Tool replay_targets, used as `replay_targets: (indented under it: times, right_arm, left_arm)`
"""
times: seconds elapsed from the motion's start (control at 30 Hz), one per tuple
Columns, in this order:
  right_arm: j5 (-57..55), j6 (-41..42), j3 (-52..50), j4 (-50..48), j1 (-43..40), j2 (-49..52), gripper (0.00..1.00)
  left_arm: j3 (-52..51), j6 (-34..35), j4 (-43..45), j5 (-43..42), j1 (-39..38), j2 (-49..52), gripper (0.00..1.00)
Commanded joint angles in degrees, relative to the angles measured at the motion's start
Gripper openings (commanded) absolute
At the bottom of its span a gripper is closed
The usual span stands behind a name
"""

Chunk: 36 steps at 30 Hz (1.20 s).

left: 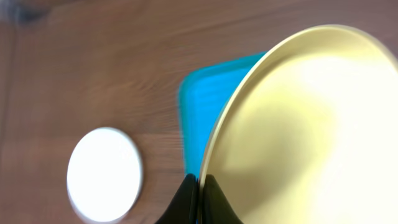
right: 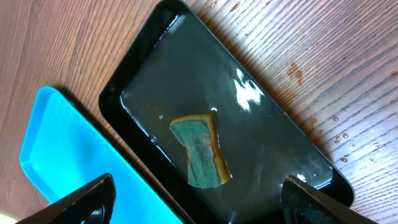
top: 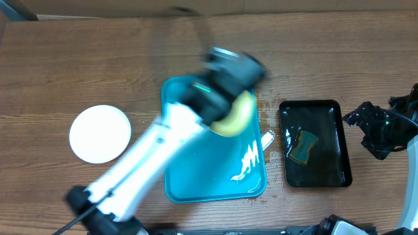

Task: Clean dirty plates on tray and stack at the side
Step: 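Carry the yellow plate left and stack it on the white plates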

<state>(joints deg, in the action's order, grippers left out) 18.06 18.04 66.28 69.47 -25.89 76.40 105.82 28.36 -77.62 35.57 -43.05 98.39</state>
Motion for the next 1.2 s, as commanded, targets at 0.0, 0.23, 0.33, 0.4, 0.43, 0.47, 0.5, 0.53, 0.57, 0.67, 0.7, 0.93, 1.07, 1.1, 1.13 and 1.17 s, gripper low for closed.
replay_targets:
  times: [0.0,0.23,0.33,0.4,0.43,0.47,0.5,0.53,0.57,0.67,0.7,0.93,1.07,1.1,1.13,1.17]
  right_arm:
    - [0.5,-1.6,1.1,-0.3,-0.2,-0.7,0.87]
    - [0.5,-1.8,1.1,-0.1,-0.2,-0.7,0.87]
    - [0.5,-1.8,1.1,-0.1,-0.2,-0.7,0.87]
    - [0.5,-1.8,1.1,-0.2,-0.2,-0.8,0.87]
    - [0.5,-1.8,1.1,-0.2,-0.2,-0.7,0.87]
    - [0.5,-1.8,1.1,-0.2,-0.2,-0.7,0.86]
    - [0.5,-1.8,1.1,-0.2,-0.2,-0.7,0.86]
    - [0.5,-1.8,1.1,-0.2,-0.2,-0.7,0.86]
    - [0.5,-1.8,1.1,-0.2,-0.2,-0.8,0.86]
    - [0.5,-1.8,1.1,-0.2,-0.2,-0.7,0.86]
    - [0.5,-1.8,1.1,-0.3,-0.2,-0.7,0.86]
    - [0.5,-1.8,1.1,-0.2,-0.2,-0.8,0.86]
    - [0.5,-1.8,1.1,-0.2,-0.2,-0.7,0.85]
    - [0.5,-1.8,1.1,-0.2,-0.2,-0.8,0.85]
    - [0.5,-1.8,1.1,-0.2,-0.2,-0.8,0.85]
    - [0.5,-1.8,1.1,-0.2,-0.2,-0.8,0.85]
  left_arm:
    - [0.6,3.7,-5.4,-14.7,17.1,-1.6,0.05]
    - [-4.7,-3.8,-7.7,-27.4,46.0,-1.7,0.04]
    - [-8.1,-5.8,-6.7,-29.5,57.2,-1.8,0.04]
    - [-10.8,-6.1,-5.3,-29.5,62.8,-1.8,0.05]
    - [-12.3,-6.1,-4.3,-29.6,65.1,-1.8,0.04]
    - [-14.0,-6.1,-3.1,-29.5,67.3,-1.8,0.04]
    - [-16.0,-6.0,-1.6,-29.9,69.2,-1.8,0.04]
    - [-18.3,-6.0,-0.2,-30.9,71.1,-1.8,0.04]
    - [-20.5,-6.0,1.2,-31.4,72.5,-1.8,0.04]
    - [-26.9,-5.6,7.2,-29.4,75.9,-1.8,0.04]
    - [-28.8,-5.4,9.3,-29.0,76.8,-1.8,0.04]
    - [-35.0,-7.6,18.4,-31.7,78.5,-1.8,0.22]
    - [-33.2,-11.6,18.0,-39.4,78.2,-2.0,0.44]
    - [-32.7,-12.2,17.8,-41.1,78.2,-2.3,0.47]
    - [-32.0,-12.7,17.5,-42.5,78.1,-2.8,0.49]
    - [-31.1,-13.5,17.0,-44.2,77.8,-4.2,0.51]
